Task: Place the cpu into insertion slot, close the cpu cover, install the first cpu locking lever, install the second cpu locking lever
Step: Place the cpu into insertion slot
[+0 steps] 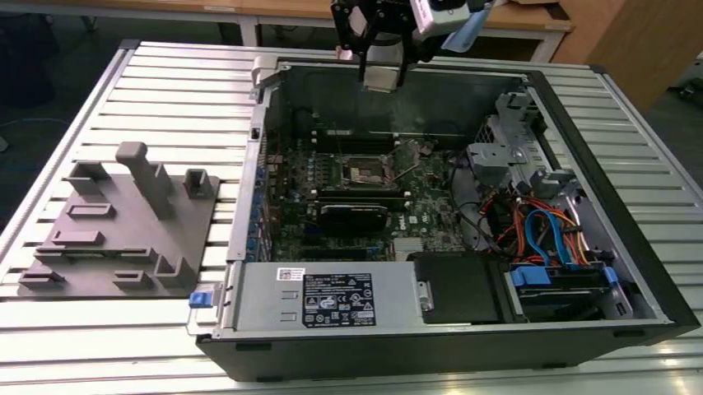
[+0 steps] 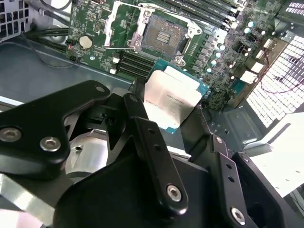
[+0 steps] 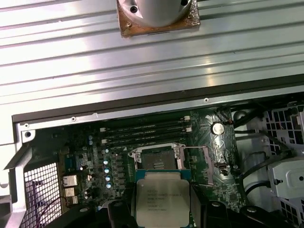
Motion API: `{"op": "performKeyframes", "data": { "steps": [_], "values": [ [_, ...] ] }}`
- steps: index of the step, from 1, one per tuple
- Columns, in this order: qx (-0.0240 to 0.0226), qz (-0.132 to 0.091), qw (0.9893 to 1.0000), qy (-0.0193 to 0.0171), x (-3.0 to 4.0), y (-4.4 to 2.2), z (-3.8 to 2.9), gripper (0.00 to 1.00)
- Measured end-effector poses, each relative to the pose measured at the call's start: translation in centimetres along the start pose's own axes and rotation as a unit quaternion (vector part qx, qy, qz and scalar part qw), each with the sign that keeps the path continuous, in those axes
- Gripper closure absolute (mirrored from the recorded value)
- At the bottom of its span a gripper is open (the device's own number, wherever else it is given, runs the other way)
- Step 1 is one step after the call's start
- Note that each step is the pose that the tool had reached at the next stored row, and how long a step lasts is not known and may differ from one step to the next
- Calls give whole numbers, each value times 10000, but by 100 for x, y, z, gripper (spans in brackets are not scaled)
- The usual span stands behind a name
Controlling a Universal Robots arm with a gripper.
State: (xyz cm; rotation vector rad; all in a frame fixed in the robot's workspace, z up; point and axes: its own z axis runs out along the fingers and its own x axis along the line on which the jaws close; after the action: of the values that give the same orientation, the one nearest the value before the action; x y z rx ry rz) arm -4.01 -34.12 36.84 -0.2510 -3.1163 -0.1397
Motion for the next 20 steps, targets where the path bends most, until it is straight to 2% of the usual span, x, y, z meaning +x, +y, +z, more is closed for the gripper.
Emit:
{"op": "performKeyframes", "data": {
  "steps": [6,10,14,20],
  "values": [
    [0,15,10000,-1,1,0,1,46],
    [-5,224,9997,-20,1,0,2,46],
    [-9,479,9988,-42,3,-1,4,46],
    [-10,506,9987,-45,3,-1,4,46]
  ]
}}
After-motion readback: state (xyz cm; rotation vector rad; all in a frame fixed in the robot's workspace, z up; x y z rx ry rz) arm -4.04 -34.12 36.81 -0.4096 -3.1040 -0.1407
